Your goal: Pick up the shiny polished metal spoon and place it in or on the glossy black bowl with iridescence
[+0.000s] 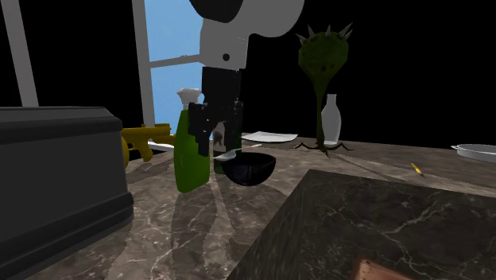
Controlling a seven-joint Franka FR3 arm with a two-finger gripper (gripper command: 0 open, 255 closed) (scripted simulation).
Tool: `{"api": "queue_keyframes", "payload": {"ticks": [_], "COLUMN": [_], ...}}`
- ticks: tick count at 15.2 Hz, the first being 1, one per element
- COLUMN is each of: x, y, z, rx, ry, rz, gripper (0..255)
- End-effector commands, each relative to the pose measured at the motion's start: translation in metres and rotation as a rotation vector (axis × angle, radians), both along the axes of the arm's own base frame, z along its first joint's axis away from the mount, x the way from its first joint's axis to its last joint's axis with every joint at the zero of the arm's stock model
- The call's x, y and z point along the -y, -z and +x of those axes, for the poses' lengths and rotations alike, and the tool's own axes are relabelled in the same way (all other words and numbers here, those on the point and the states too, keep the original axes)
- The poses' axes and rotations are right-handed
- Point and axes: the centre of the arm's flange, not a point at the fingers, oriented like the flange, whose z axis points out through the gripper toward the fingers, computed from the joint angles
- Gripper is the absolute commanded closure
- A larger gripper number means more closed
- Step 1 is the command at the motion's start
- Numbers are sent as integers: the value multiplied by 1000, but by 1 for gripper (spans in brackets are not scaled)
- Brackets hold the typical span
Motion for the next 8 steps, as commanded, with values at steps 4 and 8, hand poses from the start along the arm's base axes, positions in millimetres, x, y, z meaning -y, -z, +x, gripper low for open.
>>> {"api": "queue_keyframes", "payload": {"ticks": [4, 8], "x": [0, -1], "y": [0, -39], "z": [0, -6], "rx": [0, 0], "ry": [0, 0], "rz": [0, 0], "gripper": [0, 0]}}
